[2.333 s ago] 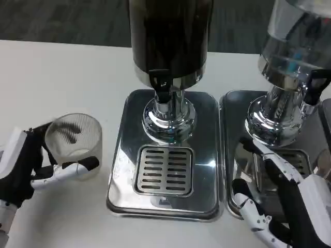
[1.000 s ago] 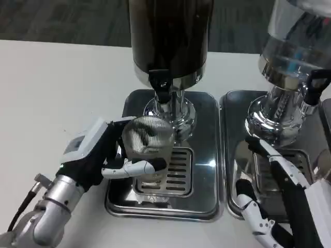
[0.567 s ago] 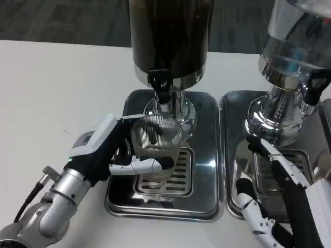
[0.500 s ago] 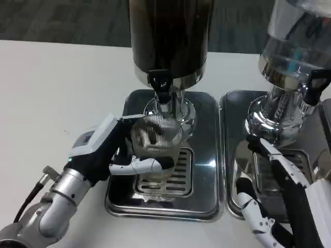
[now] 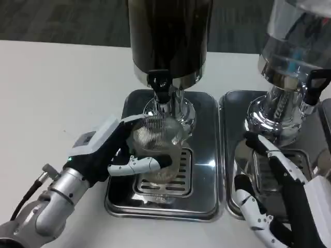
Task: Grasp the cup under the faucet to collect the drink, then remove the cup.
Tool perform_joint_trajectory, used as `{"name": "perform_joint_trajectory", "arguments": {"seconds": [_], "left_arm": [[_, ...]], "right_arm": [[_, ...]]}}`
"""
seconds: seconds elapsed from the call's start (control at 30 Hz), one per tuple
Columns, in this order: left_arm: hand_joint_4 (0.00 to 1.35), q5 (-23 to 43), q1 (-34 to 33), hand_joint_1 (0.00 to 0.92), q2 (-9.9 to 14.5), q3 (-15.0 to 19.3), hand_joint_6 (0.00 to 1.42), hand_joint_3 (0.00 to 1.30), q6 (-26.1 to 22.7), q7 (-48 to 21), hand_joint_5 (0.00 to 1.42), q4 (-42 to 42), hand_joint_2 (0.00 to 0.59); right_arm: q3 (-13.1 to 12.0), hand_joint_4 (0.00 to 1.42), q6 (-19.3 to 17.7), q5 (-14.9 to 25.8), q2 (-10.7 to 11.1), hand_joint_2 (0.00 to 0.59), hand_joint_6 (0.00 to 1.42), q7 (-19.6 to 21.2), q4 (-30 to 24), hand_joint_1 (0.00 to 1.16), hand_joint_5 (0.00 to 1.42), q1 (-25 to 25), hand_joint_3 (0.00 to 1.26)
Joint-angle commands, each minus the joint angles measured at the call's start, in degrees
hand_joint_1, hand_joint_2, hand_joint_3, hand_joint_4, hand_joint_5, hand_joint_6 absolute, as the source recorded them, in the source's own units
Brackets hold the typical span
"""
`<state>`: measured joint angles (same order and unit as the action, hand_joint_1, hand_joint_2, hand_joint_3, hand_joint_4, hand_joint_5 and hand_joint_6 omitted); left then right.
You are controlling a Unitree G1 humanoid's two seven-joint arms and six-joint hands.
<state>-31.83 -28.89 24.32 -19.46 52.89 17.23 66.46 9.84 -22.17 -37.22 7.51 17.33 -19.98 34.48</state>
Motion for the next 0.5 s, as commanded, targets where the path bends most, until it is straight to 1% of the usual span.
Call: {"name": "perform_joint_trajectory", "arguments": {"seconds": [0.03, 0.17, 0.33, 0.47, 0.5], "left_arm": [[0.19, -1.31, 1.07, 0.092, 0.8, -1.41, 0.25, 0.33, -0.69, -1.11, 0.25, -0.1, 0.027], [0.13, -1.67, 1.2, 0.079, 1.21, -1.91, 0.18, 0.31, -0.79, -0.52, 0.18, -0.71, 0.024], [0.08, -1.63, 1.3, 0.077, 1.91, -2.1, 0.13, 0.29, -1.44, -0.28, 0.15, -1.21, 0.022], [0.01, -2.17, 1.33, 0.062, 2.79, -2.55, 0.08, 0.27, -2.32, 0.04, 0.06, -2.1, 0.018], [0.0, -2.5, 1.34, 0.051, 3.05, -2.7, 0.05, 0.25, -2.52, 0.37, 0.02, -2.41, 0.011]], "right_arm": [[-0.03, 0.21, 0.08, 0.48, 0.28, 0.398, 0.16, -0.36, -0.21, 0.31, 0.21, -0.06, 0.19], [0.01, 0.21, -0.06, 0.78, 0.41, 0.398, 0.17, -0.83, 0.01, 0.31, 0.21, -0.42, 0.19], [-0.19, 0.21, -0.23, 1.12, 0.56, 0.398, 0.18, -1.16, -0.06, 0.31, 0.22, -0.68, 0.19], [-0.28, 0.21, -0.27, 1.39, 0.72, 0.398, 0.19, -1.52, -0.24, 0.31, 0.23, -0.52, 0.2], [-0.25, 0.21, -0.13, 1.44, 0.69, 0.398, 0.19, -1.68, -0.27, 0.31, 0.23, -0.54, 0.2]]}}
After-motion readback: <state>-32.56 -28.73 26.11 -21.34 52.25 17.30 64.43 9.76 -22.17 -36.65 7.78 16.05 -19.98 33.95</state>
